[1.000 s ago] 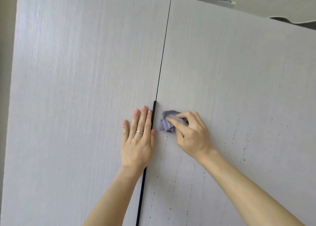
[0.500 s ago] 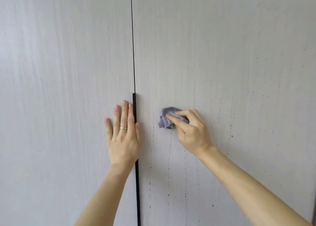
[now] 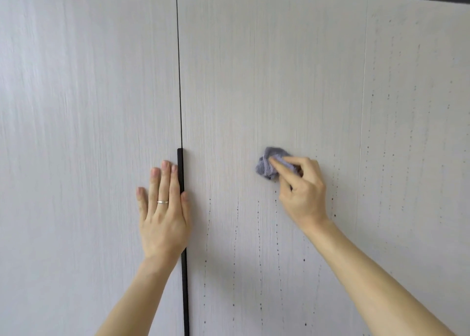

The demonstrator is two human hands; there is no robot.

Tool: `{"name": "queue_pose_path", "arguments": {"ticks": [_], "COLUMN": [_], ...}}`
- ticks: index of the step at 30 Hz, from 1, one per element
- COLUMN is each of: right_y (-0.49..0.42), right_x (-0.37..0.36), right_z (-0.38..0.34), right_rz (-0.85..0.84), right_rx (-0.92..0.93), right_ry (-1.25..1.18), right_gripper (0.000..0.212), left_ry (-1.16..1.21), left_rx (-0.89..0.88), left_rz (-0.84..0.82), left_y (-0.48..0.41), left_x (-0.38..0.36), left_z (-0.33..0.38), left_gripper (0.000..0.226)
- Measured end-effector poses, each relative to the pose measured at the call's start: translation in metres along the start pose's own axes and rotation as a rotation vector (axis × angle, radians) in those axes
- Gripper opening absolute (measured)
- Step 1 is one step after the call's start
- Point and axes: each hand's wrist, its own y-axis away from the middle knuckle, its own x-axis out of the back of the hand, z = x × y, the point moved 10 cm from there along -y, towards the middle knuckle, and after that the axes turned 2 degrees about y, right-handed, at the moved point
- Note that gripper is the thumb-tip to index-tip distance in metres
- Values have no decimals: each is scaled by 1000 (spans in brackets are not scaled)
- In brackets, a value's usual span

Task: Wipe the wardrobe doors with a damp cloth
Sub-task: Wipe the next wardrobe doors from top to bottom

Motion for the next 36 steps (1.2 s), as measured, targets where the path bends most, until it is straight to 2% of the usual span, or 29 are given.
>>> {"name": "queue_pose_path", "arguments": {"ticks": [3,6,8,12,17,22,26,29,32,36], "right_y": [48,57,41,-29,-79,-37,36,80,85,39], "right_x": [5,4,5,7,10,18,28,34,29,34], "right_z": [-2,-1,4,34,64,71,61,58,54,78], "right_rz": [-63,-105,-106,-35,19,61,13,-55,-125,-103], "right_rx": [56,117,127,-31,-80,-106,-32,-29,-10,-122], "right_ry": [-9,-21,-15,-3,7,-10,-8,-19,-35,-66], "right_gripper": [40,43,42,37,36,40,42,39,40,39], "left_ry": [-1,-20,-36,-48,-70,-69,-86,-65,-50,-29], "left_rx": [13,27,36,48,20,33,-14,13,27,62], "left_rz": [-11,-43,-46,-45,-33,10,-14,-33,-38,-54], "left_y": [-1,-1,1,2,2,0,3,3,1,5], "left_x": [0,0,1,3,4,5,5,4,7,3], "left_z": [0,0,3,2,4,3,4,4,1,5], "left_gripper": [55,56,56,56,56,56,56,57,57,58]}}
